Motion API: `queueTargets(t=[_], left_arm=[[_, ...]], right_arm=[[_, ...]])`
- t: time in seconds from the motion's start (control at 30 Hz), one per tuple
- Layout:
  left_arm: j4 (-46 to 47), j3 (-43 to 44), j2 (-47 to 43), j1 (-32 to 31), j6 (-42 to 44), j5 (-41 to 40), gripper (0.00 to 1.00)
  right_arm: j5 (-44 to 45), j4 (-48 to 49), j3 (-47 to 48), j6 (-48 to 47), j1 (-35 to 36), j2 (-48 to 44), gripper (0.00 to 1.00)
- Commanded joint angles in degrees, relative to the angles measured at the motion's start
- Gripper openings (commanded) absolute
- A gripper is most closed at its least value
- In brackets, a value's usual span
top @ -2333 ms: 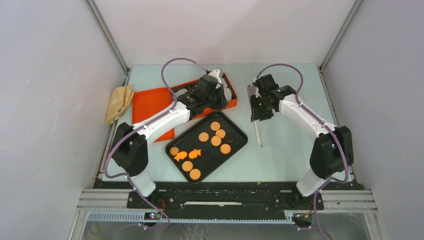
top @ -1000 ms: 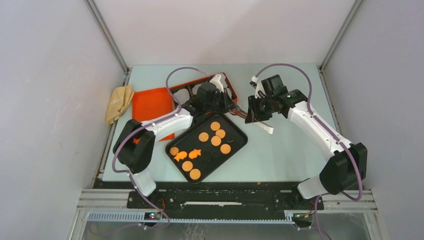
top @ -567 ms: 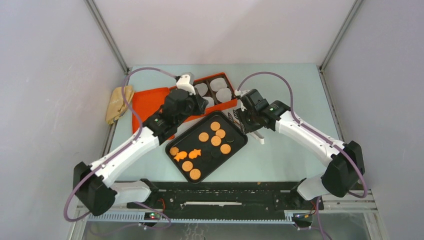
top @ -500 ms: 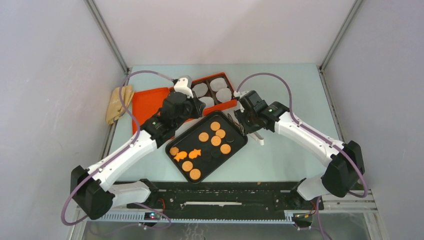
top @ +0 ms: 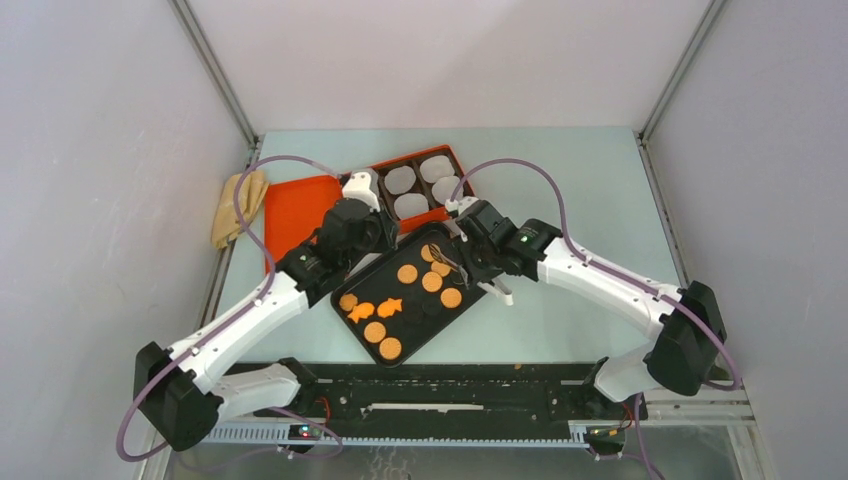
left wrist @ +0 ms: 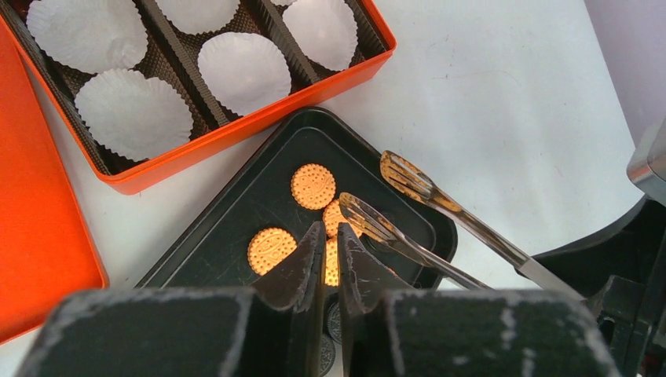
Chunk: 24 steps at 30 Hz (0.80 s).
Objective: Pack the cookies
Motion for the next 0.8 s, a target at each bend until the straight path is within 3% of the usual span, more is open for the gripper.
queueTargets(t=[0.0, 0.57, 0.77], left_arm=[[0.4, -2.3, -2.7, 0.2, -0.7, -1.1, 0.15], [0.5, -4.0, -4.9, 0.2, -0.2, -2.1, 0.15], [0.8, -4.0, -4.1, 0.2, -0.3, -1.6, 0.15]], right_arm=[[1.1, 3.4, 0.2, 1.9, 0.4, 1.5, 0.58], [-2.9, 8.9, 0.6, 2.6, -1.1, 10.9, 0.61], [-0.6, 8.6, 2.5, 2.7, -0.8, 12.8, 0.54]])
